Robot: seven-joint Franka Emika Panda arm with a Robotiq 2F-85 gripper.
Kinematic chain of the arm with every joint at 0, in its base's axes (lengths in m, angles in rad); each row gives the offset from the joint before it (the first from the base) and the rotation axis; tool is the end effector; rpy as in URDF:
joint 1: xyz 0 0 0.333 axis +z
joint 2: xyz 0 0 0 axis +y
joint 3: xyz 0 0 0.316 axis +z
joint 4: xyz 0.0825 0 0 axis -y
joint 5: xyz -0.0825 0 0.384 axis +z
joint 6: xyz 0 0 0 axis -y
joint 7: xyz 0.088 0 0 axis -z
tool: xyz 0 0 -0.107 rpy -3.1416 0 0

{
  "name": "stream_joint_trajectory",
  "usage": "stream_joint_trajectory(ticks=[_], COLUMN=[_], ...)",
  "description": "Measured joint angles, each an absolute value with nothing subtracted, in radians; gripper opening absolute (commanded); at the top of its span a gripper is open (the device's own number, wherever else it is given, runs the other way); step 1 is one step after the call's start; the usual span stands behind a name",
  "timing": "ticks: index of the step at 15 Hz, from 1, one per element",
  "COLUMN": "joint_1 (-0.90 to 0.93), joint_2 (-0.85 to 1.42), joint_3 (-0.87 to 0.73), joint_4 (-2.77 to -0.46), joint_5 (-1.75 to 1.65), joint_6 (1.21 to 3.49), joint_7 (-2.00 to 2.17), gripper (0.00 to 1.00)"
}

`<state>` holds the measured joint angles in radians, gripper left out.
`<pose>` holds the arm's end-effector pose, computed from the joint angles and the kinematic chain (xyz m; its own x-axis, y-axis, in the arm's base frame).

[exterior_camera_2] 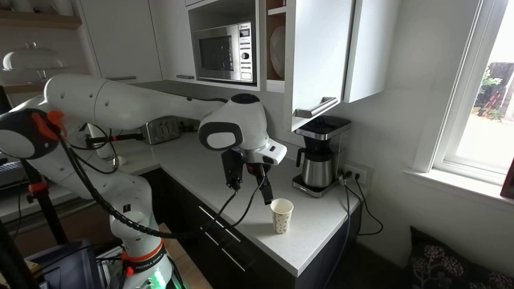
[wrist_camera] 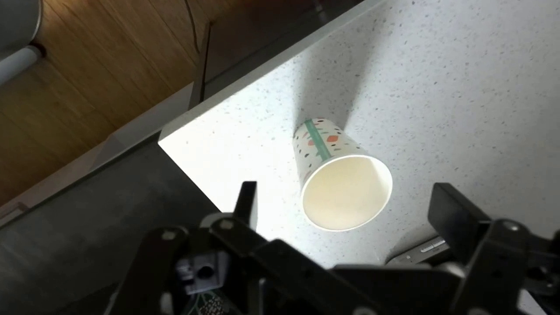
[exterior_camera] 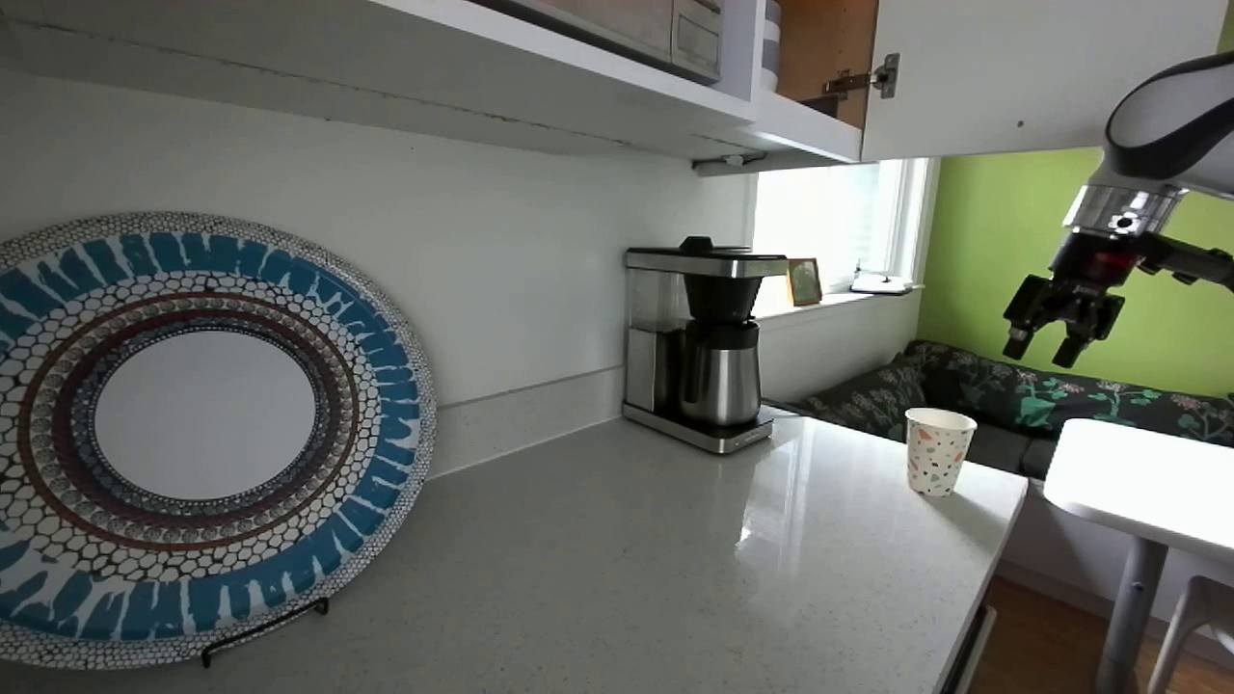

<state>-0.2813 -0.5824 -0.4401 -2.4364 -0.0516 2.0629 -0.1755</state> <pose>0.2929 -0.2811 0.5043 0.8633 -0.4660 0.1938 -0.4420 -0.8835 -0.1551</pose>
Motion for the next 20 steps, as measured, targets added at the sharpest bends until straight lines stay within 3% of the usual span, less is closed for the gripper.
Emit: stream_joint_trajectory(ticks=[20], joint_1=[-0.293], joint_2=[-0.289], joint_3=[-0.407], joint_4=[-2.467], joint_5=[-0.004], joint_6=[2.326], joint_7=[-0.136], gripper=[1.00])
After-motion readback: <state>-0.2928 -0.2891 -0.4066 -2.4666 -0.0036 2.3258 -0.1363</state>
